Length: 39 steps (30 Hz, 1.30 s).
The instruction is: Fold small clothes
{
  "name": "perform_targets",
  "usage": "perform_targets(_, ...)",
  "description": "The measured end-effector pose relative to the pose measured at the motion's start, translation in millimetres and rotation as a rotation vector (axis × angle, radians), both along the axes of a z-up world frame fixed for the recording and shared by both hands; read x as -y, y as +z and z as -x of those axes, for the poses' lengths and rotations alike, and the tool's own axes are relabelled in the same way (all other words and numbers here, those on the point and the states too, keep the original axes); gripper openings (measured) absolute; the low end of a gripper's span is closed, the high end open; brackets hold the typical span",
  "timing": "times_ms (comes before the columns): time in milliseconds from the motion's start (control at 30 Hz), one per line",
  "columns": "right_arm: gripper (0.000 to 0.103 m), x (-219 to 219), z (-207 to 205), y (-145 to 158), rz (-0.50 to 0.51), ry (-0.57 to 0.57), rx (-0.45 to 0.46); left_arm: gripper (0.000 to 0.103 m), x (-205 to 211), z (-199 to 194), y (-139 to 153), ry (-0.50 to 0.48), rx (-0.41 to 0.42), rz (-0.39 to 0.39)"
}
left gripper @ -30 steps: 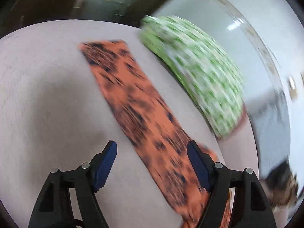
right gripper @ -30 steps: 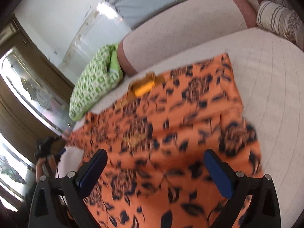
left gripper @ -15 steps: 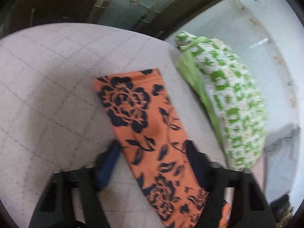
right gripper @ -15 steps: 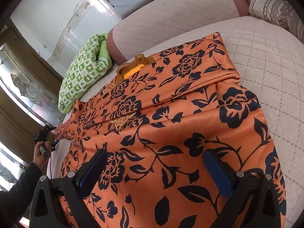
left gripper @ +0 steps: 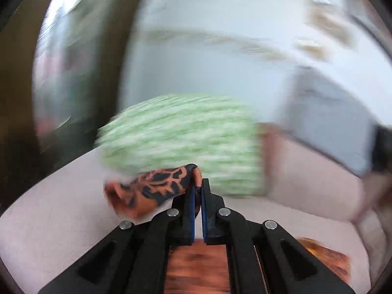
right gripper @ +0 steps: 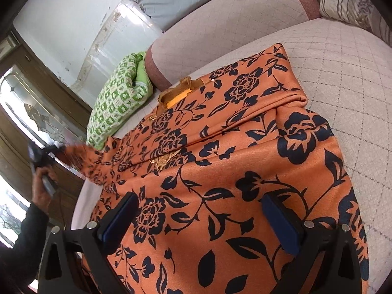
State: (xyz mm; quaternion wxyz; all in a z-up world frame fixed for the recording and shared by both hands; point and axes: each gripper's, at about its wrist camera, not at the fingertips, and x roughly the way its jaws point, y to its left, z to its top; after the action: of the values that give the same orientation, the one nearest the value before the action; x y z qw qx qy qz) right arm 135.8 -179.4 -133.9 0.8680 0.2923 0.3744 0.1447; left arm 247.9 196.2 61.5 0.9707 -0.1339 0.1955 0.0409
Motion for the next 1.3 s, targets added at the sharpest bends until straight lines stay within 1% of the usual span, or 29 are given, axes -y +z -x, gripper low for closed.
perform_targets(67, 0.102, 4.3, 3.3, 0.8, -0.021, -0.012, 0.005, 0.003, 71.0, 11.5, 16.6, -0.148, 0.052, -0.029)
perform_targets(133, 0.102, 9.6, 7.0, 2.9, -0.033, -0.030, 0.011, 0.004, 141.1, 22.0, 18.1, -0.289, 0.073, -0.051)
perform_targets(167, 0.102, 12.5, 8.7, 3.7, -0.044, -0.038, 0.014, 0.004, 182.7, 25.2, 11.5, -0.375, 0.058, -0.071)
perform_targets(200, 0.102, 14.9, 9.9, 4.2, -0.053, -0.044, 0.016, 0.008, 206.2, 25.7, 4.2, -0.419, 0.040, -0.089)
perform_targets(233, 0.102, 18.3, 11.7, 4.5, -0.065, -0.056, 0.016, 0.008, 241.8, 22.5, -15.4, -0.485, -0.010, -0.103)
perform_targets(267, 0.102, 20.8, 12.6, 4.9, -0.075, -0.062, 0.015, 0.030, 260.9, 18.2, -30.1, -0.535, -0.065, -0.121)
perform_targets(300, 0.102, 22.5, 13.1, 5.4, -0.085, -0.063, 0.017, 0.055, 285.6, 10.7, -55.8, -0.610, -0.165, -0.175)
perform_targets(333, 0.102, 24.0, 14.7, 7.6, -0.094, -0.066, 0.022, 0.063, 299.9, 4.6, -79.4, -0.636, -0.249, -0.221)
perform_targets(367, 0.102, 24.5, 15.3, 9.6, -0.093, -0.068, 0.026, 0.067, 308.9, -3.5, -113.2, -0.646, -0.386, -0.276)
perform_targets(400, 0.102, 25.9, 17.0, 12.3, -0.092, -0.073, 0.033, 0.065, 306.6, -6.7, -132.1, -0.632, -0.462, -0.298)
perform_targets(433, 0.102, 27.2, 18.4, 13.7, -0.093, -0.075, 0.037, 0.065, 297.3, -7.4, -143.5, -0.599, -0.499, -0.296)
perform_targets(500, 0.102, 31.6, 22.8, 19.3, -0.098, -0.088, 0.050, 0.065, 258.0, -0.2, -143.0, -0.526, -0.481, -0.218)
perform_targets(567, 0.102, 36.1, 23.8, 26.5, -0.111, -0.105, 0.050, 0.066, 211.5, 14.3, -128.8, -0.446, -0.427, -0.155)
perform_targets(633, 0.102, 42.9, 22.3, 34.0, -0.146, -0.117, 0.066, 0.073, 164.9, 18.9, -121.9, -0.355, -0.392, -0.145)
perform_targets(667, 0.102, 45.1, 15.7, 41.0, -0.155, -0.117, 0.070, 0.074, 151.8, 17.0, -121.5, -0.314, -0.390, -0.149)
perform_targets(733, 0.102, 45.0, -13.8, 57.1, -0.107, -0.079, 0.057, 0.074, 115.4, 12.8, -132.7, -0.244, -0.415, -0.139)
perform_targets(800, 0.102, 45.6, -45.4, 62.9, -0.114, -0.052, 0.022, 0.073, 81.3, 1.3, -152.2, -0.188, -0.487, -0.084)
perform_targets(833, 0.102, 47.9, -72.2, 64.1, -0.115, -0.053, -0.001, 0.073, 69.5, -3.0, -163.7, -0.171, -0.520, -0.047)
perform_targets(867, 0.102, 48.5, -87.0, 62.5, -0.094, -0.060, -0.022, 0.069, 63.4, -2.2, -168.2, -0.163, -0.533, -0.023)
perform_targets(933, 0.102, 43.7, -121.9, 55.4, -0.004, -0.060, -0.100, 0.063, 51.9, -0.6, -182.7, -0.151, -0.555, 0.027)
perform_targets(967, 0.101, 40.2, -138.7, 45.9, 0.038, -0.056, -0.160, 0.060, 49.0, 1.3, -190.2, -0.155, -0.561, 0.054)
perform_targets(1000, 0.099, 35.1, -151.3, 33.5, 0.079, -0.049, -0.227, 0.057, 48.6, 2.2, -194.0, -0.154, -0.552, 0.052)
perform_targets(1033, 0.086, 29.2, -159.8, 21.6, 0.126, -0.035, -0.289, 0.054, 51.2, 3.3, -195.0, -0.154, -0.539, 0.026)
perform_targets(1067, 0.074, 23.8, -164.1, 14.8, 0.192, -0.037, -0.329, 0.040, 53.9, 3.2, -195.6, -0.157, -0.538, 0.001)
perform_targets(1100, 0.038, 18.4, -166.2, 13.3, 0.262, -0.042, -0.340, 0.025, 56.4, 3.1, -196.6, -0.175, -0.539, 0.002)
perform_targets(1133, 0.021, 13.8, -170.2, 14.6, 0.319, -0.042, -0.356, 0.024, 58.6, 1.3, -196.5, -0.193, -0.543, 0.015)
perform_targets(1200, 0.009, 4.3, -170.2, 29.4, 0.362, -0.014, -0.323, 0.024, 58.5, 0.2, -196.2, -0.194, -0.541, 0.024)
perform_targets(1233, 0.009, -2.9, -164.8, 48.6, 0.425, -0.026, -0.260, 0.024, 57.8, -0.1, -197.2, -0.196, -0.538, 0.034)
perform_targets(1300, 0.009, -9.5, -154.3, 71.1, 0.477, -0.054, -0.176, 0.024, 55.1, 1.5, -198.2, -0.202, -0.530, 0.051)
